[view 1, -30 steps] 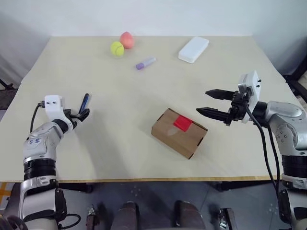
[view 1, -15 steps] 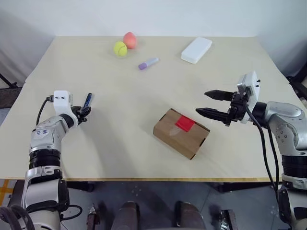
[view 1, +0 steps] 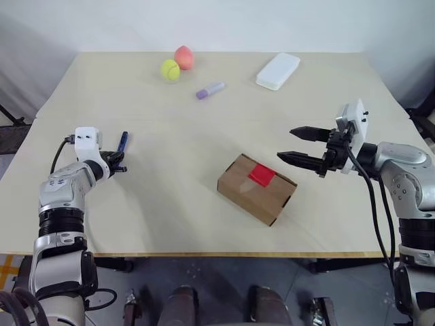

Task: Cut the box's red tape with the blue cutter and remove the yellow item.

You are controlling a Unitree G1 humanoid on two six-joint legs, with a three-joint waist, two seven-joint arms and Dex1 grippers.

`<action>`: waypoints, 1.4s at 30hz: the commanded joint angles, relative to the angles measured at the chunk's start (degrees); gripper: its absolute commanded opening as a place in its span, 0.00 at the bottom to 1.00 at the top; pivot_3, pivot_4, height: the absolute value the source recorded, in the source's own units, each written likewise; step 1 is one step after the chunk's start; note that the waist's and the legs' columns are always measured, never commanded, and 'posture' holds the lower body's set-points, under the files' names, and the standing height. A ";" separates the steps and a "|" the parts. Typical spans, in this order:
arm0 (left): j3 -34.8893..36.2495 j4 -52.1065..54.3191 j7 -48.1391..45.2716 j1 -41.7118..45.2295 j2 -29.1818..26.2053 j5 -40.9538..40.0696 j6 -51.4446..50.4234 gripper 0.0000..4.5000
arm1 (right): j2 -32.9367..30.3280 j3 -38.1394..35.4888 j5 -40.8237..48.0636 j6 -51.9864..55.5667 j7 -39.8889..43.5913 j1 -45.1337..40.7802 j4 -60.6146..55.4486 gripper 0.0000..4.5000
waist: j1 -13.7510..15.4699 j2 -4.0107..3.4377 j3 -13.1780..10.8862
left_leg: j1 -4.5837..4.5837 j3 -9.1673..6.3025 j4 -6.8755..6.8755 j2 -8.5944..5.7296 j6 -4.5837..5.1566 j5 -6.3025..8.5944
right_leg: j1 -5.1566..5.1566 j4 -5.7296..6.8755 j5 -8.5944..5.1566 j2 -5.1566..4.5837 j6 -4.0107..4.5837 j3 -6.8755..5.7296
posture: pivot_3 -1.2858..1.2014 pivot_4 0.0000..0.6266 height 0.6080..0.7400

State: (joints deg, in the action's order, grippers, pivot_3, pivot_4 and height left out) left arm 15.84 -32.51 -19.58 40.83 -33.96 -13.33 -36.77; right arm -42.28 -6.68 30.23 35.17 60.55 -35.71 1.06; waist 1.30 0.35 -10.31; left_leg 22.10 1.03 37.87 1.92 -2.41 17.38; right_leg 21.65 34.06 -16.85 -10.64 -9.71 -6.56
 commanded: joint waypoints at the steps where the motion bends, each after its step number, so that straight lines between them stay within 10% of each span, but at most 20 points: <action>1: -0.89 0.22 -0.77 -2.43 0.32 0.01 -3.23 0.09 | -0.67 -0.15 -0.04 -0.54 0.22 -1.88 -0.43 1.00 | -0.02 0.00 0.00 | 0.00 0.00 0.00 0.00 0.00 0.00 | 0.00 0.00 0.00 0.00 0.00 0.00 | 0.52 0.24 1.00; 6: -0.56 5.71 -2.89 -4.41 -0.55 -1.22 -4.18 0.09 | -0.76 0.13 0.28 -0.24 0.43 -2.80 -0.78 1.00 | -0.15 0.00 0.00 | 0.00 0.00 0.00 0.01 0.00 0.00 | 0.00 0.00 0.00 0.00 0.00 0.01 | 0.52 0.24 1.00; 13: 0.56 29.55 -28.48 -22.84 -9.06 -9.68 6.36 0.09 | 0.76 2.32 3.32 4.06 -0.17 -6.17 -8.06 1.00 | -1.49 0.07 -0.05 | 0.13 0.10 -0.12 0.08 -0.04 0.02 | 0.34 0.13 0.00 0.01 0.01 0.04 | 0.52 0.24 1.00; 28: -6.72 35.32 -52.84 -34.37 -19.61 -7.30 24.61 0.09 | 4.95 13.75 4.46 13.06 -3.83 -7.80 -21.08 1.00 | -1.44 0.11 -0.07 | 0.21 0.65 -0.24 0.21 -0.02 0.06 | 0.96 0.48 -0.02 0.01 0.08 0.35 | 0.52 0.24 1.00; 42: -12.64 36.56 -54.60 -33.65 -20.19 -3.78 27.12 0.09 | 10.84 45.39 -18.35 6.90 -7.71 -13.65 -23.25 0.01 | -1.64 0.11 -0.07 | 0.21 0.75 -0.18 0.24 -0.02 0.10 | 1.17 0.78 -0.03 0.01 0.09 0.42 | 0.52 0.24 1.00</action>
State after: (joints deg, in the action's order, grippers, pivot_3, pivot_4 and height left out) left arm 3.12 2.72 -74.55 7.12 -52.92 -17.55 -9.46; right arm -31.38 36.61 15.40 45.02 52.10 -48.53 -22.87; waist -0.34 0.46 -10.38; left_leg 22.31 1.77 37.69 2.16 -2.42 17.49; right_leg 22.83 34.87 -16.88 -10.63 -9.61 -6.15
